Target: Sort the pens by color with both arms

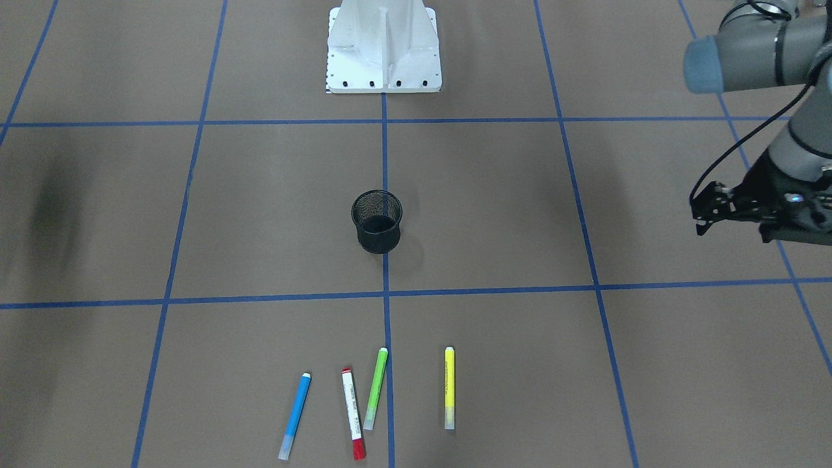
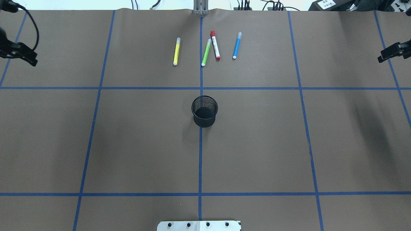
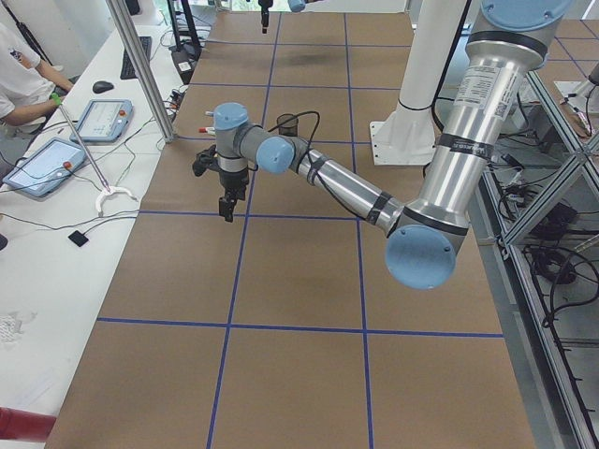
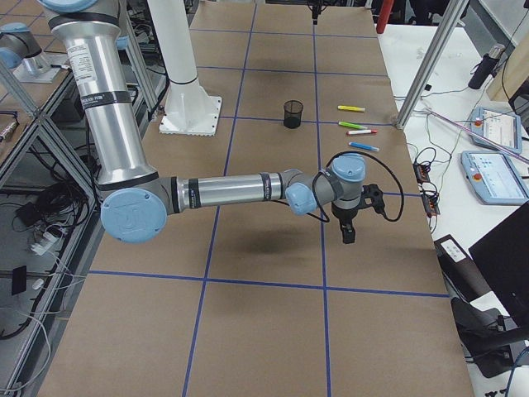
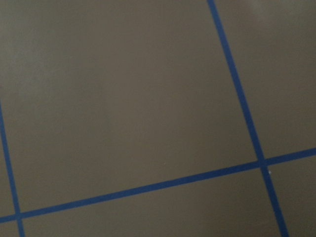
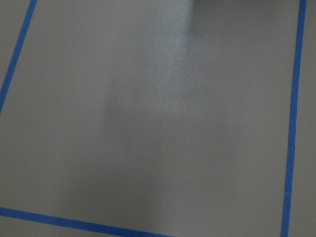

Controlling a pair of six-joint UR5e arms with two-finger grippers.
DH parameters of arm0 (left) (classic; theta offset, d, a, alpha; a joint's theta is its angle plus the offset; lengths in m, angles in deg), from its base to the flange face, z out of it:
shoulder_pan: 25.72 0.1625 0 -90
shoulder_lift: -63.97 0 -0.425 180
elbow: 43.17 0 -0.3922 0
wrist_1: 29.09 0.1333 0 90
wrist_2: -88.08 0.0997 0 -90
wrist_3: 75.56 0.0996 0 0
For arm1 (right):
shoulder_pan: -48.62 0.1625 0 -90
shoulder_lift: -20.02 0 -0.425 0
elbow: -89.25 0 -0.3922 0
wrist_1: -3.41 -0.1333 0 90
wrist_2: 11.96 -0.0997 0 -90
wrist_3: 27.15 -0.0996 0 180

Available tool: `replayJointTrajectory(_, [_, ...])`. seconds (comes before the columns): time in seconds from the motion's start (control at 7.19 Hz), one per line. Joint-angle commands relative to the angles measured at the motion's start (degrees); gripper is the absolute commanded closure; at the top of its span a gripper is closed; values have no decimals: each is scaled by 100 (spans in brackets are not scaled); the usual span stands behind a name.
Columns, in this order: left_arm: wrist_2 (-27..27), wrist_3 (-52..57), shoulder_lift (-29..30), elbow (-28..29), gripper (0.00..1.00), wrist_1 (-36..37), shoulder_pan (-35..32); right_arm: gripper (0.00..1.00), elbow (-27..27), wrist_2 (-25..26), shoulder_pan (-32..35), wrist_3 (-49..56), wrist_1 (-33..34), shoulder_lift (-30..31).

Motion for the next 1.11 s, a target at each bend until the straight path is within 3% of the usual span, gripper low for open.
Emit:
replayJointTrajectory(0.0, [-232, 150, -477, -141, 1, 85, -298, 0, -1, -548, 307, 236, 342, 68])
replayJointTrajectory(0.42, [-258, 158, -855, -202, 1, 59, -272, 0, -106, -462, 448, 245, 290, 288])
replayJointTrajectory(0.97, [-302, 115, -830, -176, 1, 58, -246, 0, -124, -224, 440, 245, 333, 359])
